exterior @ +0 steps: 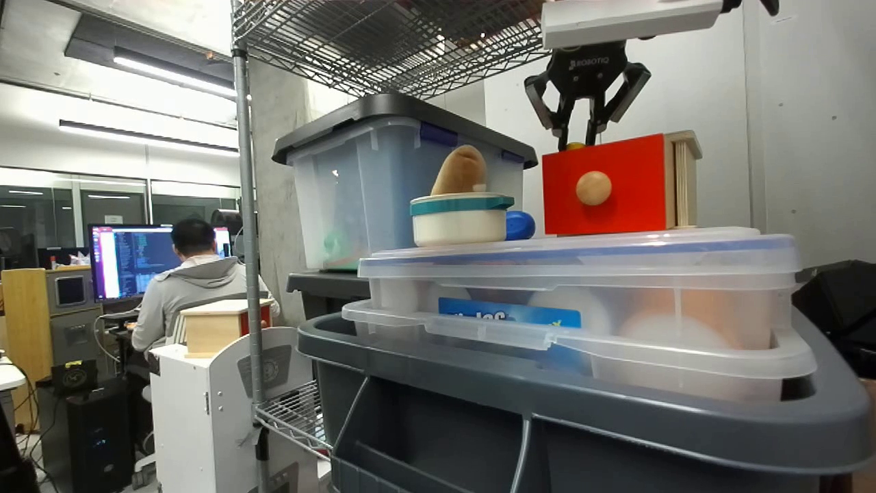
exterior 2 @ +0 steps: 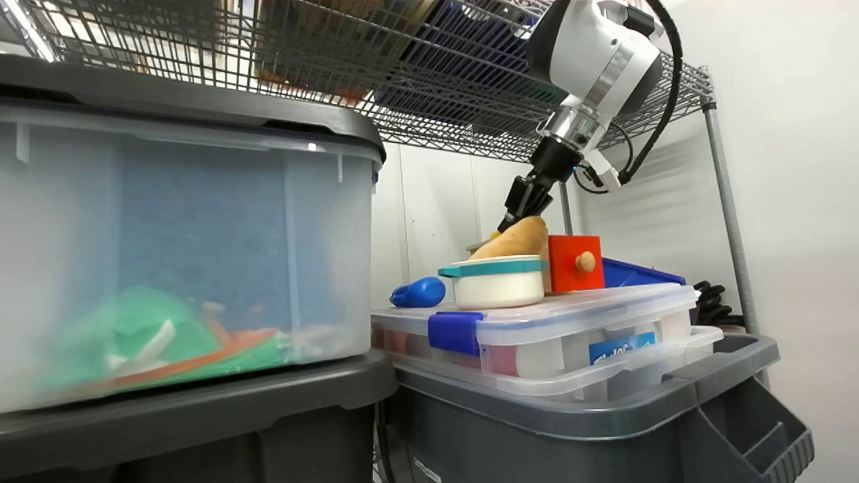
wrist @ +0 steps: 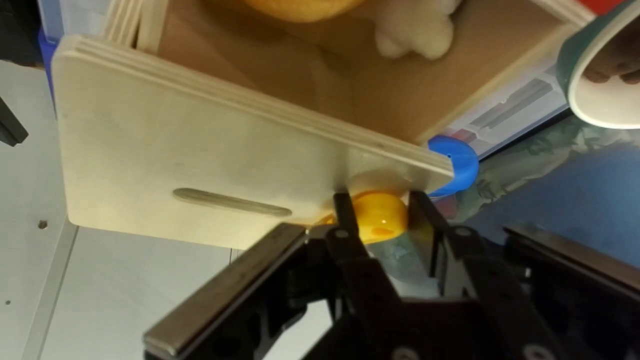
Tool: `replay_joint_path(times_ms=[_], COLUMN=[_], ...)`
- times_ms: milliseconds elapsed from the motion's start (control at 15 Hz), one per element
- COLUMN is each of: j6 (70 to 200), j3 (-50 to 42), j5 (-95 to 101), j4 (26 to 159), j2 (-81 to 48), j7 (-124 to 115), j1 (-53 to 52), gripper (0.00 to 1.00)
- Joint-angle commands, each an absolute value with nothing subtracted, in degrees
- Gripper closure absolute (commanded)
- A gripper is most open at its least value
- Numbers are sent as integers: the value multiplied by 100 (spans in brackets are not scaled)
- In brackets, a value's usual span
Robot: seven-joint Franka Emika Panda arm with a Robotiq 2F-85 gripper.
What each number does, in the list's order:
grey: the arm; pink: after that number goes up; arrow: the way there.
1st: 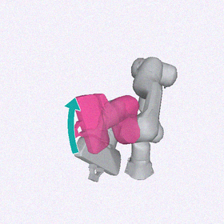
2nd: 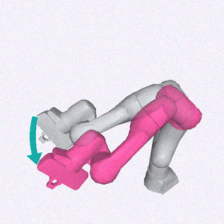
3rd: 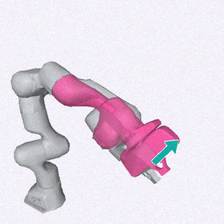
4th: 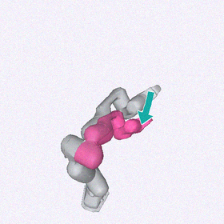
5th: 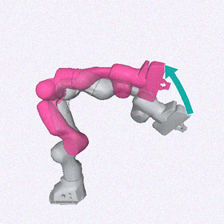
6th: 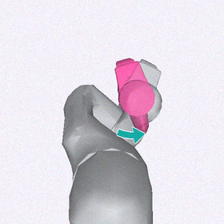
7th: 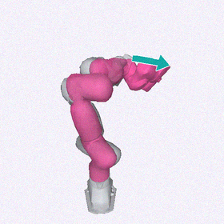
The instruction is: Put the brown object in the drawer, then put in the white bowl, then put the knife in the drawer
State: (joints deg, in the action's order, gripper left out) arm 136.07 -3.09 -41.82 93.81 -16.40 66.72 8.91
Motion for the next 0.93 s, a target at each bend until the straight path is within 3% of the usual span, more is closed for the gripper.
replay_joint_path(times_ms=[0,867], j6=[13696,13716], j3=[-192,-203], j5=[-4087,-4231], j4=[9289,9617], j2=[-1738,-1476], j7=[6617,6755], j1=[979,1092], gripper=[92,92])
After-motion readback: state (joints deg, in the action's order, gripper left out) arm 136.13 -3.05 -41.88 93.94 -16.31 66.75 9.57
